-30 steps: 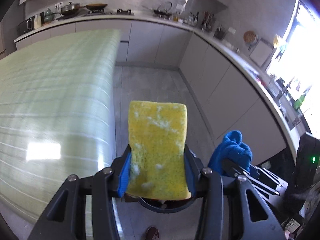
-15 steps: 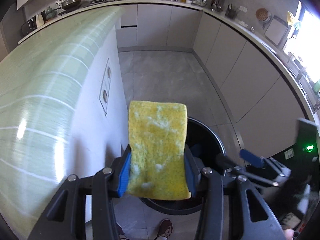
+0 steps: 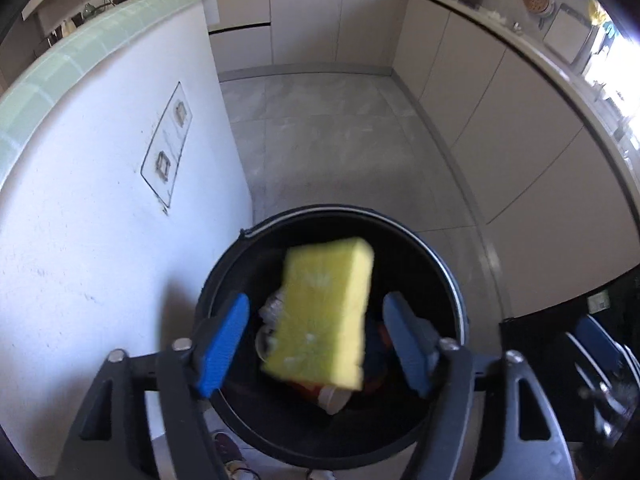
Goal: Collect trash
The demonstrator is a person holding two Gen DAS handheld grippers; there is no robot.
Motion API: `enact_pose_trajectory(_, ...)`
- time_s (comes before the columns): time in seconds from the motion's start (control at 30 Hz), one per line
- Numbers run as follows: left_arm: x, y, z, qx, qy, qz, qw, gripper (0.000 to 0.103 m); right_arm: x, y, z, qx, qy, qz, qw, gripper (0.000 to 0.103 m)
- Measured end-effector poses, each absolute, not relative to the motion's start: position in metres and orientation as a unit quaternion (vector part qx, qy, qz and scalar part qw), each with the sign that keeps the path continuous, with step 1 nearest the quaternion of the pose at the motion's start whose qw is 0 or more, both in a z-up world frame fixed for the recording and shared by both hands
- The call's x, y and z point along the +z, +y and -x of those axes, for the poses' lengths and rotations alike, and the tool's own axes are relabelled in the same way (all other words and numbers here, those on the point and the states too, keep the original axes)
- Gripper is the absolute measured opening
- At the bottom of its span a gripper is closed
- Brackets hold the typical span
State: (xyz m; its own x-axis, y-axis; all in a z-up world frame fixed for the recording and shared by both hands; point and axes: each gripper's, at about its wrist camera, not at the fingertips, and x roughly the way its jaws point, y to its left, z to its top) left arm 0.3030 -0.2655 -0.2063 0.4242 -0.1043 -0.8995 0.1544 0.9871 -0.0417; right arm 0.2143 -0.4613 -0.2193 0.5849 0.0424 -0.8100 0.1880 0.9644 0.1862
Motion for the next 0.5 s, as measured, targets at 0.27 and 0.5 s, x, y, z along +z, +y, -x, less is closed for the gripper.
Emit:
enact_pose_trajectory(0.27, -0.140, -0.255, -0.265, -0.064, 0.474, -0.032, 0.877, 0.083, -0.187, -0.465, -0.186, -0.052, 0.443, -0.132, 0.885, 0.066)
enact_pose_trajectory(0.5, -0.055, -0.198, -0.174, -0.073, 0.427, -0.018, 0.901, 0.084, -0.135, -0.417, -0.141, -0.027, 0.424, -0.140, 0.894, 0.066)
